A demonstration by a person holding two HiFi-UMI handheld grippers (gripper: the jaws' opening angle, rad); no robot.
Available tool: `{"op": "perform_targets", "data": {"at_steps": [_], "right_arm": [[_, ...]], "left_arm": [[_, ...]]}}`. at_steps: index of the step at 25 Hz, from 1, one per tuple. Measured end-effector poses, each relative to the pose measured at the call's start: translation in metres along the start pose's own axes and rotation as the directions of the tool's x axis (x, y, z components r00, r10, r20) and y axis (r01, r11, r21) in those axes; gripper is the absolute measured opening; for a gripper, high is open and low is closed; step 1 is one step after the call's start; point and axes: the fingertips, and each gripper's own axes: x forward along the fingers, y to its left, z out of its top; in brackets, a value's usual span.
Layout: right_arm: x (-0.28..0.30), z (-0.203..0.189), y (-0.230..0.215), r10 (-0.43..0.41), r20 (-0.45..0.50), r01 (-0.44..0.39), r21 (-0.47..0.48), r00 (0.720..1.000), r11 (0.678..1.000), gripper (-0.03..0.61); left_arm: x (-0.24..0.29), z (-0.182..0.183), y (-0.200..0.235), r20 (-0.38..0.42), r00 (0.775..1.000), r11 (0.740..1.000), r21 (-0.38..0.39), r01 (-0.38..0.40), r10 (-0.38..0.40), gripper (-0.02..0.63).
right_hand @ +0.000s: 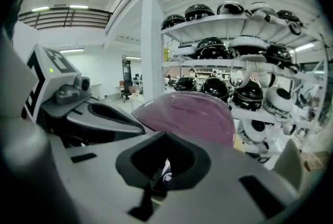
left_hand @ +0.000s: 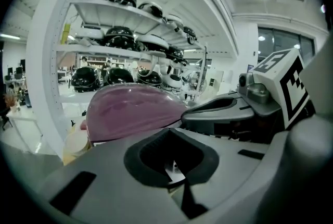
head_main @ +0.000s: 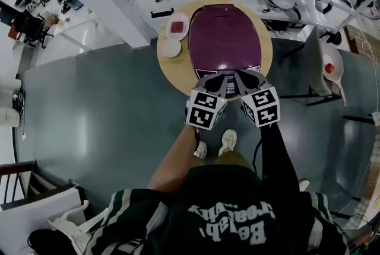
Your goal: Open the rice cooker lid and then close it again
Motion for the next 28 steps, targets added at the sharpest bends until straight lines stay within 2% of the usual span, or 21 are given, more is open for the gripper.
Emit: {"op": "perform_targets", "data": {"at_steps": [6,9,16,28], "right_arm": [[-0.0002,-0.0004,-0.0002,-0.002,0.011,0.002,0.001,1.0,1.0,0.003],[0.0008,0.0006,-0.0004,-0.017,0.014,0.017,-0.002,1.0,1.0,0.003],[-0.0015,-0.0015,-0.0018,-0.038,0.024,0.037,0.067,0.999,0.997,0.003],[-0.0007,-0.0025,-0.0029,-0.039,0.022,0.037,0.1,0.999,0.994,0.003]], "left_arm": [[-0.0023,0.0048,0.0052,0.054,0.999,1.0,0.008,-0.006,0.006,0.0],[-0.0018,0.0055,0.0064,0.045,0.999,1.0,-0.018,0.005,-0.005,0.0],[-0.0012,0.0032,0.0039,0.008,0.999,0.998,-0.039,0.039,-0.038,0.0],[-0.0006,0.0022,0.0038,0.009,0.999,0.999,-0.032,0.044,-0.044,0.0]]}}
